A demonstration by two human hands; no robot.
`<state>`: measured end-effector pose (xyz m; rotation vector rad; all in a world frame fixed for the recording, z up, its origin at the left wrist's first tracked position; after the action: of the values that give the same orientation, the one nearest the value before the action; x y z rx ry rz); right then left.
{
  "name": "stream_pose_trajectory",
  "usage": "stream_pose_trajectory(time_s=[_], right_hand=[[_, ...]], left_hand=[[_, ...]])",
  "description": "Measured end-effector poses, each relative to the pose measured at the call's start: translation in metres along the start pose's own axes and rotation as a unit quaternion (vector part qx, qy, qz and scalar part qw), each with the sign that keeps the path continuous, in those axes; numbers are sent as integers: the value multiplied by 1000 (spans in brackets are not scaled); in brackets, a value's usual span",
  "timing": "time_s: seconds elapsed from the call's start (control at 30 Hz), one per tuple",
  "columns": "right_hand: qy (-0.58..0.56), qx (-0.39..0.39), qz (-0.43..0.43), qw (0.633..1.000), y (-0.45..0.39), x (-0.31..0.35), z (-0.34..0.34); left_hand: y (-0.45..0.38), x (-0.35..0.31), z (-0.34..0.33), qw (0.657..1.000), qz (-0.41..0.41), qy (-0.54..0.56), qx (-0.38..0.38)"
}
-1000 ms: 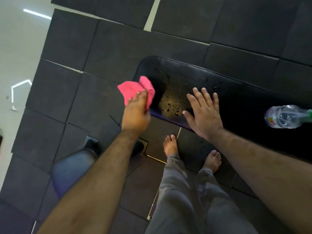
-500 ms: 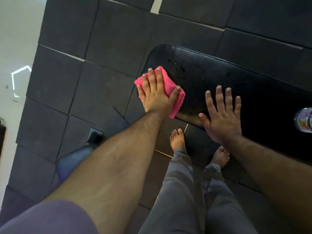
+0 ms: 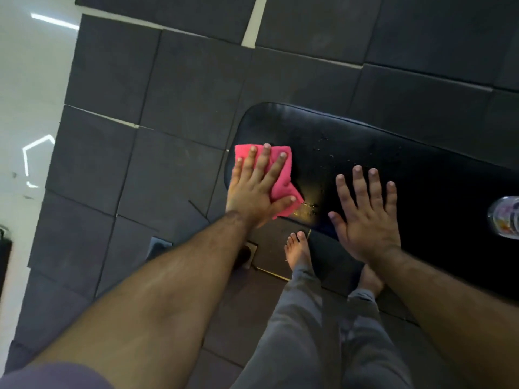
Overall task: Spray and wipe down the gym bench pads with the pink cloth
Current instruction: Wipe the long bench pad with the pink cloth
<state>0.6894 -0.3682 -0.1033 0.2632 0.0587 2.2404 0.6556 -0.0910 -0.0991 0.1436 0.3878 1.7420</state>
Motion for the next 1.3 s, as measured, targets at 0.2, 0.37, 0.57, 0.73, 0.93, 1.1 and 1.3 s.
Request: stream_pose_trajectory(time_s=[0.2, 0.37, 0.57, 0.73, 0.93, 1.1, 1.3], right_hand=[[7, 6, -3, 1000, -2, 1, -2], [11, 0, 0, 1000, -1, 1, -1], [-43, -27, 6, 999, 2, -2, 10], [-61, -43, -95, 993, 38, -16, 25], [-31, 2, -135, 990, 84, -45, 20], [-37, 21, -140, 989, 84, -44, 20], [-34, 0, -142, 989, 82, -44, 16]], left_hand=[[-85, 4, 42, 981, 153, 118, -27], [-107, -42, 47, 995, 83, 53, -30], [-19, -42, 16, 970, -233, -57, -28], [-47, -42, 29, 997, -63, 25, -25], [-75, -109, 31, 997, 37, 58, -32], [13, -91, -6, 977, -208, -41, -23], [-12, -83, 7, 997, -81, -13, -11]])
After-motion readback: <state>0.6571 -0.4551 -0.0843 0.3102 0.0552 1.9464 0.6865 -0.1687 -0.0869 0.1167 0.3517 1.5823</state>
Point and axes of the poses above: each hand's wrist, its own y-axis away from the middle knuckle, its own z-axis out of the back of the hand, x = y × z, the point moved 4 cm from there along -y, towards the middle knuckle, and after that the axes turned 7 degrees about z, right-handed, at the moved point
